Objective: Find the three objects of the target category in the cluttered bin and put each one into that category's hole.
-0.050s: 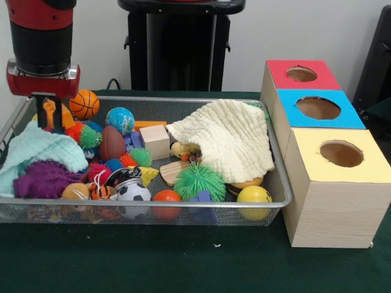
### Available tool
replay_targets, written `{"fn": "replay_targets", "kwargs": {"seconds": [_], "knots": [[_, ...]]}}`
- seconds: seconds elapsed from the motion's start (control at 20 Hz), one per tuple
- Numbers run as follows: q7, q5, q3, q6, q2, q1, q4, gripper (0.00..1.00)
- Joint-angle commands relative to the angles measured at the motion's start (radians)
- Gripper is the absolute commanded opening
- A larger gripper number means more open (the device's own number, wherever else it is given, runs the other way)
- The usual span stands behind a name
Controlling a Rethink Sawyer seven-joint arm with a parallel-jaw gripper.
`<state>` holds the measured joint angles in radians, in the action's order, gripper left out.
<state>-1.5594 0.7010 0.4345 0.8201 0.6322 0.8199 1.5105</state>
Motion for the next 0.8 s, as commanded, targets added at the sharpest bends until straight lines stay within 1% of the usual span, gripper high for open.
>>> {"fn": "replay_targets", "kwargs": {"seconds": [0.05, 0.1, 0.15, 0.2, 0.4, 0.5, 0.65, 0.8], "knots": [[0.109, -0.003, -0.006, 0.071, -0.014, -0.001, 0.029, 1.0], [0.107, -0.006, 0.0, 0.057, -0.014, 0.002, 0.03, 1.0], [0.116, 0.001, -0.003, 0.073, -0.015, -0.006, 0.02, 1.0], [0.108, -0.003, -0.001, 0.064, -0.017, -0.002, 0.022, 1.0], [0.155, 0.027, 0.014, 0.034, -0.012, -0.001, 0.019, 1.0], [0.168, 0.047, 0.02, 0.004, -0.015, 0.0, 0.018, 1.0], [0.2, 0.1, 0.024, -0.048, -0.027, -0.002, 0.015, 1.0], [0.197, 0.141, 0.025, -0.096, -0.035, -0.009, 0.009, 1.0]]}}
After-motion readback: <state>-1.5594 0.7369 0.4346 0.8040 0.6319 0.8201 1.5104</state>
